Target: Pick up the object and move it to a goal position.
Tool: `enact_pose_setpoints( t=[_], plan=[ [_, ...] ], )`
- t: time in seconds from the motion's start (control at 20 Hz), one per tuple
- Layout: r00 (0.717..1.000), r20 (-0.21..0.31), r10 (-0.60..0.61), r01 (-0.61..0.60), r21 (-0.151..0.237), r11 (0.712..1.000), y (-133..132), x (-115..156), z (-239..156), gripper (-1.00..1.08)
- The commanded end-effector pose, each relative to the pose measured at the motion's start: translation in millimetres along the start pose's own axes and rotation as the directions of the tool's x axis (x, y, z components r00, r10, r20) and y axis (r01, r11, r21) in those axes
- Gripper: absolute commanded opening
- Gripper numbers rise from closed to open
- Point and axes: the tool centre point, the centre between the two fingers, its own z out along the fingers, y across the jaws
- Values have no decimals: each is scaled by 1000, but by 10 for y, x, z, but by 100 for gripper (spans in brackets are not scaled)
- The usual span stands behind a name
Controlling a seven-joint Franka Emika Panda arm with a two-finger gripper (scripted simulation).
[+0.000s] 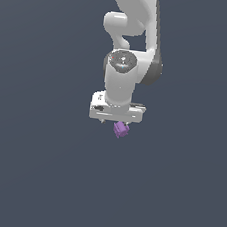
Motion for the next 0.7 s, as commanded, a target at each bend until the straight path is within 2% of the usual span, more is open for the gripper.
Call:
enact_pose_setpoints(
  t=[0.0, 0.65],
  plan=[
    [1000, 0, 0, 0, 0, 1000, 0, 0, 0, 100],
    [999, 5, -39, 39, 18, 999, -73, -8, 23, 100]
  ],
)
